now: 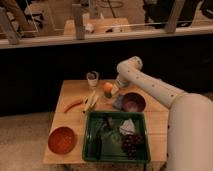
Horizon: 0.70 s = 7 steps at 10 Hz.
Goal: Place sponge in purple bowl
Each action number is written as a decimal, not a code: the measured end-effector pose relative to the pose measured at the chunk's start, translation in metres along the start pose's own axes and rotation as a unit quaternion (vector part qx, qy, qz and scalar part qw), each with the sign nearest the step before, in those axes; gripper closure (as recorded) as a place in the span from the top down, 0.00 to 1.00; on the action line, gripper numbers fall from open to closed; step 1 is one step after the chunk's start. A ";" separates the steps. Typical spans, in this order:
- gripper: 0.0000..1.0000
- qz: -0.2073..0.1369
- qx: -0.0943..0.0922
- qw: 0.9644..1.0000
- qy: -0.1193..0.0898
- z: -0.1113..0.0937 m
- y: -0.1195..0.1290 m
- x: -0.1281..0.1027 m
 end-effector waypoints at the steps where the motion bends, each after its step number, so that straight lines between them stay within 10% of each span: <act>1: 0.80 -0.003 0.004 1.000 -0.006 0.004 -0.001 -0.001; 7: 0.80 0.008 0.011 0.999 -0.038 0.046 0.008 -0.018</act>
